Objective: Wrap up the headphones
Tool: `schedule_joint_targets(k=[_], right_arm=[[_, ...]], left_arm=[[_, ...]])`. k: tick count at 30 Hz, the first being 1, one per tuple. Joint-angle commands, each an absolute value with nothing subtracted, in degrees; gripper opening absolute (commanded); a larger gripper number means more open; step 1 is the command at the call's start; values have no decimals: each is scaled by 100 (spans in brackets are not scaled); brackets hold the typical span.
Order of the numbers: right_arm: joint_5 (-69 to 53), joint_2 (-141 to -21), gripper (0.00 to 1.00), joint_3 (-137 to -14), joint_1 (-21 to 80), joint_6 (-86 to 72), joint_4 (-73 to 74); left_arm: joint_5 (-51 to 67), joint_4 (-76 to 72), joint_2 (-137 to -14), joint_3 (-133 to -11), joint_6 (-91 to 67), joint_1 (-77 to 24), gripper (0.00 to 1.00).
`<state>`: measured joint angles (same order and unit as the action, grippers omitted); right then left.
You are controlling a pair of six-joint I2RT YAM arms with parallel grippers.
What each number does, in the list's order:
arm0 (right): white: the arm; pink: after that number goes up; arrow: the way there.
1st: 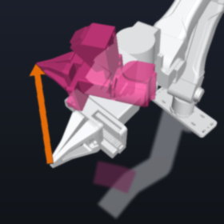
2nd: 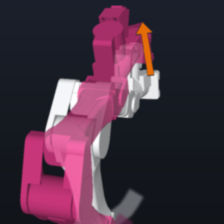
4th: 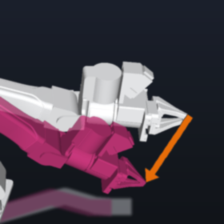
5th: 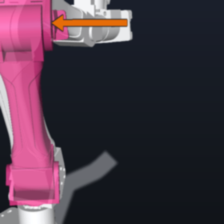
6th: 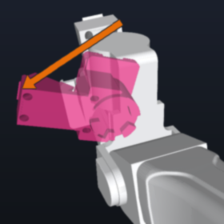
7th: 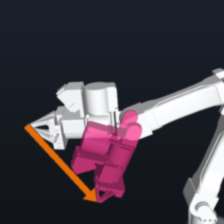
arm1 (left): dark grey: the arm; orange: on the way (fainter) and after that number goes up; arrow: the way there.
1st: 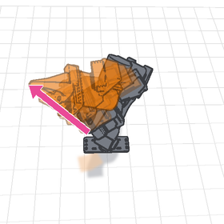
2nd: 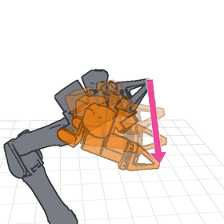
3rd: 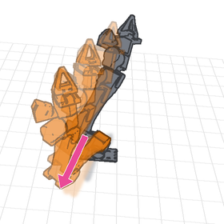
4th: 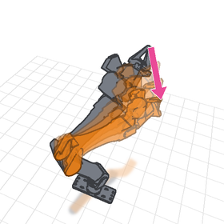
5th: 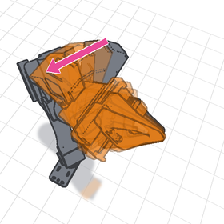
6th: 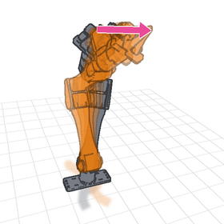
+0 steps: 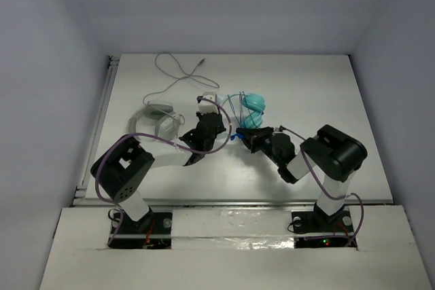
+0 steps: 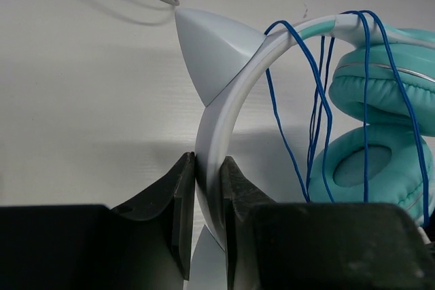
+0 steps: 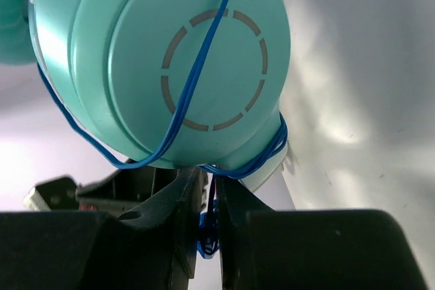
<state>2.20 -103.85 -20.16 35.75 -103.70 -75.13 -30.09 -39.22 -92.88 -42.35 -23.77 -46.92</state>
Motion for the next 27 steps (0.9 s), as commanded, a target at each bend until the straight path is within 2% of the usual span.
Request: schedule_joint_targets(k=[1,4,10,13,14,17,27], right_arm=[[878,-10731,20,-2347,3516,-10933,-10371],[1002,-10697,24,-2390,3516,-10855,-10345],[1520,-10459,25,-2443,3463,-10960,-9915],[1485,-10310,30,-2628,3463,-10943,-9318],[1494,-10240,39,-2645,3463,-10925,-9177],[1538,-10178,50,-2602,3463,-10898,-8886],[739,-9861,50,-3208,3349,-10495,-7059]], left_arm=[[-2171,-4395,-9211,-4350,-2558,-5036,0],[-2022,-4394,-9395,-4386,-2645,-5036,0],[-1741,-4272,-9518,-4517,-2786,-5089,0],[-1644,-4192,-9510,-4526,-2891,-5036,0],[-1626,-4149,-9518,-4544,-2892,-5036,0],[-1574,-4034,-9571,-4605,-2865,-5036,0],[-1204,-3508,-9738,-4913,-3032,-4983,0]])
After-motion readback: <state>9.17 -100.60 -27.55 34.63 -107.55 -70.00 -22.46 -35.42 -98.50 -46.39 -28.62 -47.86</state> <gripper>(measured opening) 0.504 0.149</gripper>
